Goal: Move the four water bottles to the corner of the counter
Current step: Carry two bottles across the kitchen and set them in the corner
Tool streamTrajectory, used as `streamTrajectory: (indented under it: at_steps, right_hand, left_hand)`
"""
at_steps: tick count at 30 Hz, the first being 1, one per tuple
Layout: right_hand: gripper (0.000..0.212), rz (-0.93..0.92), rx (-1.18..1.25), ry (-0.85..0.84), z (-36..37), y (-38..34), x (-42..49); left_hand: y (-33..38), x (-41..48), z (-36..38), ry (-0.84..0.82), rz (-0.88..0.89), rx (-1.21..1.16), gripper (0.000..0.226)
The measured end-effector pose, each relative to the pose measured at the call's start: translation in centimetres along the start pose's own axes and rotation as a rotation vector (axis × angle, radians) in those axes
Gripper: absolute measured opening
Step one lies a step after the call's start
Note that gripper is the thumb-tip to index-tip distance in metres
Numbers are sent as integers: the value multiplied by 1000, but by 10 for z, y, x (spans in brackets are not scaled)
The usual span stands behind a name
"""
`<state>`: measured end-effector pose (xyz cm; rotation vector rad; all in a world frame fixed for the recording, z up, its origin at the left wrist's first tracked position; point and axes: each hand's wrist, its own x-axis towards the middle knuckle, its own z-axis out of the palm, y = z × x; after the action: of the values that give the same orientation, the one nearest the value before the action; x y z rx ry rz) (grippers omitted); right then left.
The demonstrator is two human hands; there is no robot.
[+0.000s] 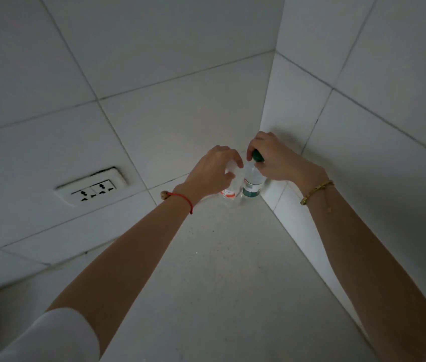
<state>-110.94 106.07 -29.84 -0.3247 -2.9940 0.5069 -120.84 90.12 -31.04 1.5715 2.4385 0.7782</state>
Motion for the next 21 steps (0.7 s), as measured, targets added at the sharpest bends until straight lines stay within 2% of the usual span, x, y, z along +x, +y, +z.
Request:
streamTrajectory:
  at_steps: [15,21]
  right_hand:
    - [26,-37,-145,57,24,16,24]
    - [29,19,-142,47,23,14,19]
  left_hand:
    - [-12,28,9,11,-20,43,30]
    - [-14,24,16,13,-17,44,35]
